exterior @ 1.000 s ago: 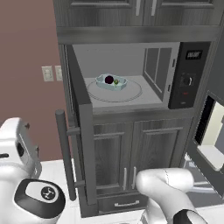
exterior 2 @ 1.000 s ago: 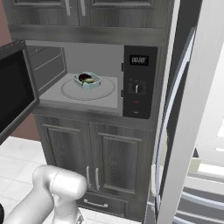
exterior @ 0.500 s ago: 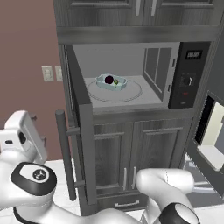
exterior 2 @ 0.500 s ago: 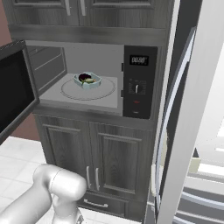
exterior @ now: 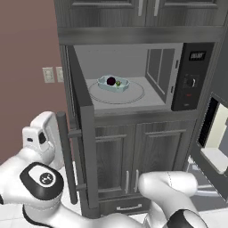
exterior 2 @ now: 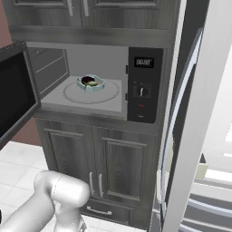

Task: Place the tupperware containing the fish and eggplant meal in the microwave. Close the microwave door and press the start button to reheat the meal.

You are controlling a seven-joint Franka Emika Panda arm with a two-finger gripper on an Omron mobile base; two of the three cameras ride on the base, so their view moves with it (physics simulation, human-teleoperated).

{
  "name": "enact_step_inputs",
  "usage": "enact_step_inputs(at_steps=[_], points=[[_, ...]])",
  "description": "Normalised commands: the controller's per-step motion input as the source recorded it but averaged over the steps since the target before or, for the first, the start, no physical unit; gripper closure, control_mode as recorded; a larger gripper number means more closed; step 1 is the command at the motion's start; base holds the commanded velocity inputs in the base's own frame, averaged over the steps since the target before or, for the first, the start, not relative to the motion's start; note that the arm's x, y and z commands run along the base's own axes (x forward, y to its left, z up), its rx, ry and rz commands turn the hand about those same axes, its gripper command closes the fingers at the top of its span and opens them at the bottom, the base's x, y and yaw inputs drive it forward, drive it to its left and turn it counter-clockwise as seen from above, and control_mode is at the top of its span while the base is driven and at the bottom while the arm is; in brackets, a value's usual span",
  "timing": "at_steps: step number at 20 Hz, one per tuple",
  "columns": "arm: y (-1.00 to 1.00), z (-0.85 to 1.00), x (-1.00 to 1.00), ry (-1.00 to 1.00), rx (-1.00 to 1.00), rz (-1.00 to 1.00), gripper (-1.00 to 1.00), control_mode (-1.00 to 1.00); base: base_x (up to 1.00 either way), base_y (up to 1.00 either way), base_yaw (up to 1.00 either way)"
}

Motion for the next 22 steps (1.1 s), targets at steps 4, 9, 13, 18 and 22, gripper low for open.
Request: enact_step_inputs(at_steps=[4, 9, 13, 18, 22], points=[[-1.0, -0.06, -0.13, 0.0, 0.0, -0.22, -1.0, -1.0, 0.0, 0.0, 0.0], [-1.0, 0.0, -0.07, 0.0, 0.0, -0.18, -1.0, -1.0, 0.0, 0.0, 0.0], [-1.0, 0.0, -0.04, -0.01, 0.0, -0.13, -1.0, -1.0, 0.0, 0.0, 0.0], [-0.91, 0.0, 0.0, -0.03, 0.0, -0.05, -1.0, -1.0, 0.0, 0.0, 0.0], [-0.72, 0.0, 0.07, -0.02, 0.0, 0.0, -1.0, -1.0, 0.0, 0.0, 0.0]])
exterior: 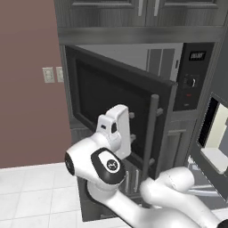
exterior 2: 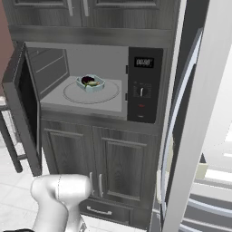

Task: Place the tupperware containing the fish and eggplant meal in the microwave. Close the microwave door and press the start button to reheat the meal.

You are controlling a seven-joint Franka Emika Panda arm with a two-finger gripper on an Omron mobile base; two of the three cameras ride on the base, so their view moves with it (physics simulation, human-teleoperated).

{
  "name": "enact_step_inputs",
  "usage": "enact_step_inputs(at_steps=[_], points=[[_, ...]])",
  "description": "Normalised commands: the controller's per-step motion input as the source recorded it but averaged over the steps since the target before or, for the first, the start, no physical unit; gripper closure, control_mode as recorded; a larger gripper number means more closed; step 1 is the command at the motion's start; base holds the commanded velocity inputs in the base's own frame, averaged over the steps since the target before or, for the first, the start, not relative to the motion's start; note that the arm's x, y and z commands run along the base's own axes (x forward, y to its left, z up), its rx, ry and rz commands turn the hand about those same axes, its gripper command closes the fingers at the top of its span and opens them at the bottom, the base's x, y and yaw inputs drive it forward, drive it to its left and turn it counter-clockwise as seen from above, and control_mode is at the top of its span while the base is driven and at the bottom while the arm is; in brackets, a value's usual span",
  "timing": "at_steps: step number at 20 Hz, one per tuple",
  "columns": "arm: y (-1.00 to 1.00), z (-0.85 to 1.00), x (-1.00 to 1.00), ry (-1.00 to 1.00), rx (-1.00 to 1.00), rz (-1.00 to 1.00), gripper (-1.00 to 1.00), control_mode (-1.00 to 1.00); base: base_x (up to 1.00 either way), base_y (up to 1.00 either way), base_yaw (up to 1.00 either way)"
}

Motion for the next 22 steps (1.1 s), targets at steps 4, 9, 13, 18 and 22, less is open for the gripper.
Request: enact_step_inputs(at_steps=[4, 9, 13, 18, 22], points=[[-0.59, 0.0, 0.27, 0.0, 0.0, 0.0, -1.0, -1.0, 0.0, 0.0, 0.0], [-0.4, 0.0, 0.43, 0.0, 0.0, 0.0, -1.0, -1.0, 0.0, 0.0, 0.0], [-0.15, 0.0, 0.61, 0.0, 0.0, 0.01, -1.0, -1.0, 0.0, 0.0, 0.0], [-0.07, 0.0, 0.71, 0.0, 0.0, 0.02, -1.0, -1.0, 0.0, 0.0, 0.0], [-0.08, 0.0, 0.7, 0.0, 0.0, 0.01, -1.0, -1.0, 0.0, 0.0, 0.0]])
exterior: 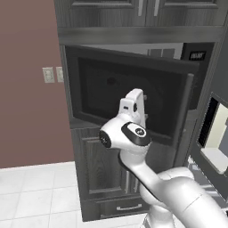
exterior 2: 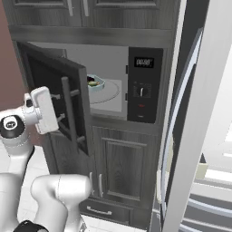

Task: Place the tupperware containing the fish and eggplant meal in the microwave. Close the microwave door and press the start button to reheat the meal.

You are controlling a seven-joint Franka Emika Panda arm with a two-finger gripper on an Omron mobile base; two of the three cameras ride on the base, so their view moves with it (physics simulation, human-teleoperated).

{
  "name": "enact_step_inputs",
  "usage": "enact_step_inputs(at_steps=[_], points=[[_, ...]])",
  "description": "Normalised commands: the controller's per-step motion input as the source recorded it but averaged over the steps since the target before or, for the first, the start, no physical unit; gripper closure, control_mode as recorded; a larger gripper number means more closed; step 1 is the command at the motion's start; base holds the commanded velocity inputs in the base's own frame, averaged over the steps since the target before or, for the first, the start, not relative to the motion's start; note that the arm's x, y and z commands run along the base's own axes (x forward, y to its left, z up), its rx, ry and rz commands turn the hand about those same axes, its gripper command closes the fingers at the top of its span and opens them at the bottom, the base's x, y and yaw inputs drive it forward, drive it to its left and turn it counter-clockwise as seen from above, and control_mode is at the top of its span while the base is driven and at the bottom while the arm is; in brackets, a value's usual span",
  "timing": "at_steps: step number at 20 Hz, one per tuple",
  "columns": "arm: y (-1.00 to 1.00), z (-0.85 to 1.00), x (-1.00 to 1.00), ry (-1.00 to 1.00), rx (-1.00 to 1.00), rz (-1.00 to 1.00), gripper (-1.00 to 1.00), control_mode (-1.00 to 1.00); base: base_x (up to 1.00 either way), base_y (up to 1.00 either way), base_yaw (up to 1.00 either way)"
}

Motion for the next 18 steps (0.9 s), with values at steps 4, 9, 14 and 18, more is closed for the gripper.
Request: enact_step_inputs(at_steps=[4, 9, 14, 18], points=[[-0.09, 0.0, 0.72, 0.0, 0.0, 0.02, -1.0, -1.0, 0.0, 0.0, 0.0], [-0.13, 0.0, 0.76, 0.0, 0.0, 0.05, -1.0, -1.0, 0.0, 0.0, 0.0], [-0.11, 0.0, 0.76, 0.0, 0.0, 0.04, -1.0, -1.0, 0.0, 0.0, 0.0], [-0.1, 0.0, 0.77, 0.0, 0.0, 0.04, -1.0, -1.0, 0.0, 0.0, 0.0]])
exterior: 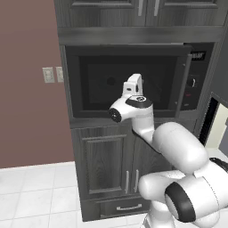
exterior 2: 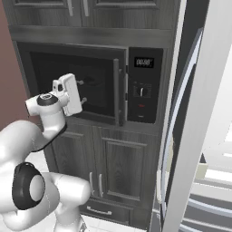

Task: Place the tupperware containing the fish and eggplant meal in the microwave. Close the microwave door and press the start button to reheat the meal.

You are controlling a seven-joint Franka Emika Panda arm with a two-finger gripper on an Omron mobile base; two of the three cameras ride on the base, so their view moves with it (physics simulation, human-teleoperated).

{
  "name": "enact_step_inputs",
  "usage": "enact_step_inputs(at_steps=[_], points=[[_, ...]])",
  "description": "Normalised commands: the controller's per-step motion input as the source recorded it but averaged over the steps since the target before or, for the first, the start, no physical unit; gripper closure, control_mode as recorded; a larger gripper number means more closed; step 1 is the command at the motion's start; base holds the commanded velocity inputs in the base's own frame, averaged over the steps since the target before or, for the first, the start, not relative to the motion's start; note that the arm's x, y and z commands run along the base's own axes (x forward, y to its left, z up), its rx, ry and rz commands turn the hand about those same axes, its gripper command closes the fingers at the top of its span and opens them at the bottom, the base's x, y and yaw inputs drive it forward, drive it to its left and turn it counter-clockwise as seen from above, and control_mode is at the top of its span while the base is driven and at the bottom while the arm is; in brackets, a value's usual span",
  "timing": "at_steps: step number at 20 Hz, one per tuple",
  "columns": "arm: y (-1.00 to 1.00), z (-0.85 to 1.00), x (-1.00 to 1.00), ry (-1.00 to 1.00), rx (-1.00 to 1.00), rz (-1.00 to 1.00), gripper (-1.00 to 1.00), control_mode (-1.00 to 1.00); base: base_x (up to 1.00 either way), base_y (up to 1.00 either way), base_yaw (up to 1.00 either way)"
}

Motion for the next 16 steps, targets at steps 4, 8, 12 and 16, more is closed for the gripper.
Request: enact_step_inputs(at_steps=[4, 8, 12, 16], points=[[-0.07, 0.0, 0.75, 0.01, 0.0, 0.04, -1.0, -1.0, 0.0, 0.0, 0.0], [-0.04, 0.0, 0.78, 0.06, 0.0, 0.06, -1.0, -1.0, 0.0, 0.0, 0.0], [-0.06, 0.0, 0.71, 0.06, 0.0, 0.08, -1.0, -1.0, 0.0, 0.0, 0.0], [-0.03, 0.0, 0.34, 0.06, 0.0, 0.07, -1.0, -1.0, 0.0, 0.0, 0.0]])
